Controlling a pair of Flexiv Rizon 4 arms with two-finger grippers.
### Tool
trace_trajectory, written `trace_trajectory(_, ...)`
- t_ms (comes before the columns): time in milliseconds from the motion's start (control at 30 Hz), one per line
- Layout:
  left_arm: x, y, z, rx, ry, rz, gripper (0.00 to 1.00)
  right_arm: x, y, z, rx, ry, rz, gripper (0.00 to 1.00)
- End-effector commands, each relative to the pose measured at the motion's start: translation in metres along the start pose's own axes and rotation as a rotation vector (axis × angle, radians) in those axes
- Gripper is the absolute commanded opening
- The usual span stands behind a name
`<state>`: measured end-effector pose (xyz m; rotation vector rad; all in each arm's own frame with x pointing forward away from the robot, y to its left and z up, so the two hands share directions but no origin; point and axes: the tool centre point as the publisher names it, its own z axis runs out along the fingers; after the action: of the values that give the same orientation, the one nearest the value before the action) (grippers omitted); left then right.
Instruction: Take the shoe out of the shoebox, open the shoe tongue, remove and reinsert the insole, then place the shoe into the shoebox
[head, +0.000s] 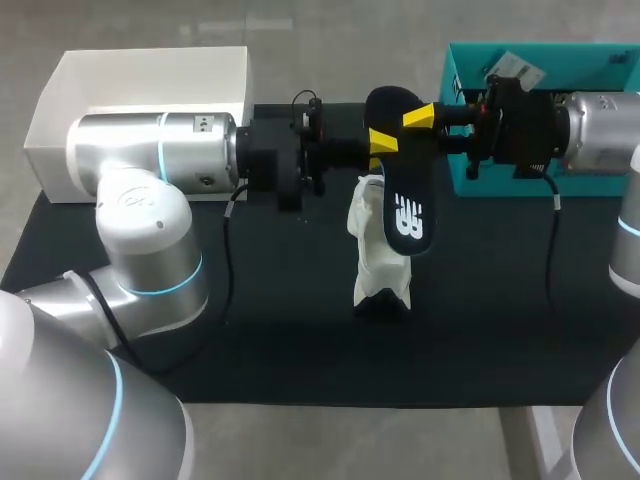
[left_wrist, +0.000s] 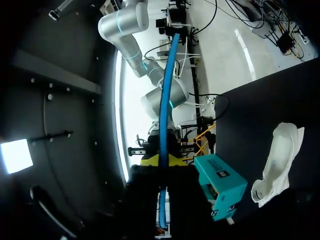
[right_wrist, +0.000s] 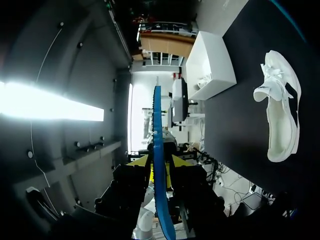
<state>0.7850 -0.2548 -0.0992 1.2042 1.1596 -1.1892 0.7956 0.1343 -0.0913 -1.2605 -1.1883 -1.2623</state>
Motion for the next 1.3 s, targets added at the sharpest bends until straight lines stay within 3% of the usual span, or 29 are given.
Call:
trace_trajectory(33,0.001,-0.001,0.001,-0.007,-0.002,-0.001,0.00,-0.003,-0.004,-0.006,-0.014,0.003,0.001,1.00)
trace_trajectory(267,0.003,-0.008,-0.009,-0.002,0.014,-0.020,0.00,-0.030,0.004,-0.044,-0.047,-0.058,0.004,1.00)
trace_trajectory(467,0.006,-0.014,-0.017,-0.009,0.032,-0.049,0.00,-0.053,0.008,-0.073,-0.077,-0.192,0.064,1.00)
trace_trajectory(1033,0.013,-0.031,-0.024,-0.023,0.071,-0.090,0.00,-0.053,0.008,-0.073,-0.077,-0.192,0.064,1.00)
trace_trajectory(1133,0.013,-0.030,-0.024,-0.022,0.070,-0.090,0.00,-0.076,-0.006,-0.078,0.089,-0.294,0.003,1.00)
trace_trajectory(1233,0.013,-0.030,-0.024,-0.013,0.071,-0.089,0.00,-0.096,-0.013,-0.103,0.176,-0.415,-0.015,1.00)
trace_trajectory(1300,0.012,-0.029,-0.024,-0.010,0.070,-0.088,0.00,-0.102,-0.013,-0.124,0.183,-0.474,-0.011,1.00)
